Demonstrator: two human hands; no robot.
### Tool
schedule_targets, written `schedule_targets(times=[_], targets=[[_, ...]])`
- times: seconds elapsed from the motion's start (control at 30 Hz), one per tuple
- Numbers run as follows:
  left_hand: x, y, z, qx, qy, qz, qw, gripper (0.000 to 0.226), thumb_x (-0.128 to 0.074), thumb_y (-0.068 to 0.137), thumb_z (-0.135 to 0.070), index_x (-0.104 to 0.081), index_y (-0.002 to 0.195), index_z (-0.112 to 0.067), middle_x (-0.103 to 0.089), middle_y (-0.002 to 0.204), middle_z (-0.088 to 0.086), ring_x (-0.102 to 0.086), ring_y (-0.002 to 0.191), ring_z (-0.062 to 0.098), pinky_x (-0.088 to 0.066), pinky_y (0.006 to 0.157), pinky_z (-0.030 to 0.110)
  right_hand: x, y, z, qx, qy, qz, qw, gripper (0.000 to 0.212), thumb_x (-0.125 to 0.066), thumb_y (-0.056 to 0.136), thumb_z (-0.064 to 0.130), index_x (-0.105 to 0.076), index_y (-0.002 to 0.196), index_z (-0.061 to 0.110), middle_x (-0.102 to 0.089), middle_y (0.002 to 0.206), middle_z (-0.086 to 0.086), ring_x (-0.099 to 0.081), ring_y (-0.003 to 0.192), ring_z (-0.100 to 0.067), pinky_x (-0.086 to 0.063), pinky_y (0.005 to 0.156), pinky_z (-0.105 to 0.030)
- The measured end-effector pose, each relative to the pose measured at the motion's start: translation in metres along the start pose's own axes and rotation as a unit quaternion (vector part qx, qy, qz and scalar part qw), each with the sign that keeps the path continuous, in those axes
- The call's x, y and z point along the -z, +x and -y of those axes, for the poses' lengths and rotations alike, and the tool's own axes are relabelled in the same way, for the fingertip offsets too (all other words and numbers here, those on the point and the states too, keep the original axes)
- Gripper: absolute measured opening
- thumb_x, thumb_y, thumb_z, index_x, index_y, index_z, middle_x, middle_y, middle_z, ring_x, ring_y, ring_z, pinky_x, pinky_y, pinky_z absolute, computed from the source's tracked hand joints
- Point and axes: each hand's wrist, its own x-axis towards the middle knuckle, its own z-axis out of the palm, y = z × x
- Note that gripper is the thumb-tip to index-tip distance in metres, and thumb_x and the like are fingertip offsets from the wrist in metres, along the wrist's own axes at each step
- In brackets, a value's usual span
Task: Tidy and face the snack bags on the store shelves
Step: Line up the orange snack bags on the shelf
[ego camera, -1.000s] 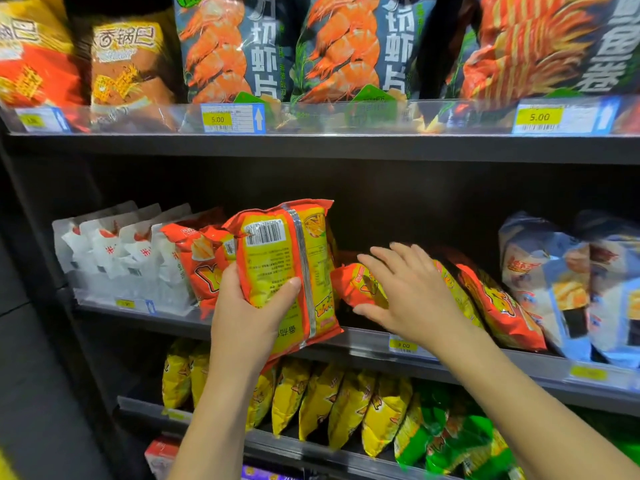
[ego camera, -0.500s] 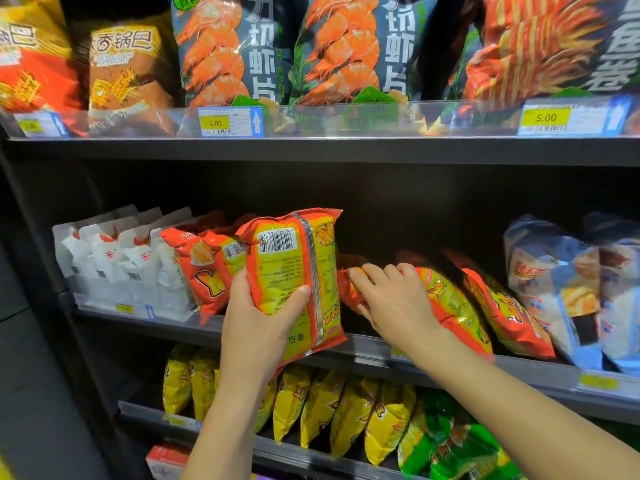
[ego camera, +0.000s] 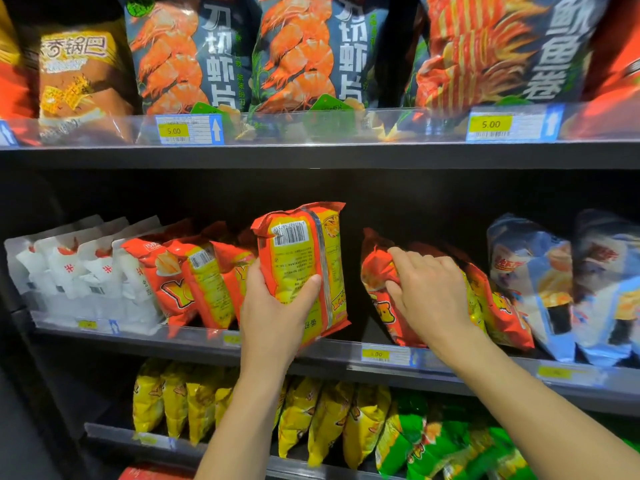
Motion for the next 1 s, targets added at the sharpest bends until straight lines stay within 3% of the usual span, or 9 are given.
schedule_targets(times=[0.1,0.3,0.4,0.57,0.73,0.87,1.0], targets=[[-0.026,0.003,0.001,0.004,0.016,-0.01,1.0,0.064,-0.082,0.086,-0.047,-0.049,0.139,-0.032,-0.064,0.119,-0.016,-0.066,0.108,0.005,-0.054,0.078,0.019,0.004,-0.002,-0.012,-0.031,0.008,-0.009,0.999,0.056,-0.087,0.078,0.035,-0.067,0.124,0.01,-0.076,0.095,-0.008,-0.072,0.083,-0.033,-0.053,0.075,-0.044],[-0.068,0.014,0.012,0.001,0.096,-0.038,0.995,0.068,-0.084,0.084,-0.051,-0.043,0.131,-0.025,-0.061,0.115,-0.008,-0.065,0.109,0.018,-0.054,0.087,0.034,0.014,-0.006,-0.023,-0.067,0.022,-0.014,0.997,0.055,-0.085,0.083,0.041,-0.068,0.126,0.012,-0.078,0.097,-0.006,-0.074,0.086,-0.029,-0.056,0.077,-0.043],[-0.081,0.017,0.021,-0.002,0.131,-0.047,0.99,0.075,-0.084,0.082,-0.054,-0.043,0.136,-0.022,-0.062,0.12,-0.002,-0.062,0.117,0.023,-0.055,0.094,0.039,0.018,-0.008,-0.024,-0.071,0.033,-0.02,0.997,0.055,-0.084,0.083,0.043,-0.068,0.126,0.012,-0.079,0.098,-0.005,-0.075,0.087,-0.028,-0.057,0.078,-0.042],[-0.088,0.023,0.032,0.001,0.174,-0.069,0.982,0.079,-0.083,0.083,-0.055,-0.043,0.14,-0.018,-0.063,0.125,0.006,-0.061,0.118,0.028,-0.051,0.089,0.039,0.014,-0.011,-0.026,-0.067,0.044,-0.016,0.997,0.054,-0.083,0.084,0.044,-0.067,0.127,0.014,-0.078,0.1,-0.004,-0.074,0.088,-0.027,-0.057,0.081,-0.043],[-0.09,0.033,0.038,-0.014,0.188,-0.086,0.978,0.079,-0.083,0.082,-0.054,-0.038,0.133,-0.015,-0.065,0.123,0.01,-0.067,0.112,0.031,-0.059,0.087,0.045,0.009,-0.014,-0.024,-0.064,0.047,-0.022,0.997,0.054,-0.086,0.081,0.045,-0.069,0.122,0.014,-0.079,0.097,-0.004,-0.074,0.085,-0.027,-0.057,0.08,-0.043],[-0.092,0.036,0.039,-0.027,0.21,-0.099,0.972,0.085,-0.085,0.083,-0.05,-0.032,0.139,-0.014,-0.061,0.13,0.014,-0.068,0.113,0.033,-0.055,0.081,0.037,0.009,-0.016,-0.022,-0.067,0.054,-0.022,0.996,0.056,-0.087,0.081,0.045,-0.069,0.123,0.014,-0.079,0.1,-0.004,-0.075,0.088,-0.027,-0.058,0.082,-0.043],[-0.091,0.035,0.05,-0.051,0.287,-0.115,0.95,0.1,-0.084,0.081,-0.056,-0.024,0.149,-0.013,-0.056,0.141,0.018,-0.06,0.128,0.036,-0.058,0.095,0.047,0.01,-0.016,-0.021,-0.069,0.062,-0.017,0.996,0.055,-0.087,0.081,0.045,-0.069,0.123,0.014,-0.079,0.101,-0.004,-0.076,0.088,-0.027,-0.059,0.083,-0.044]])
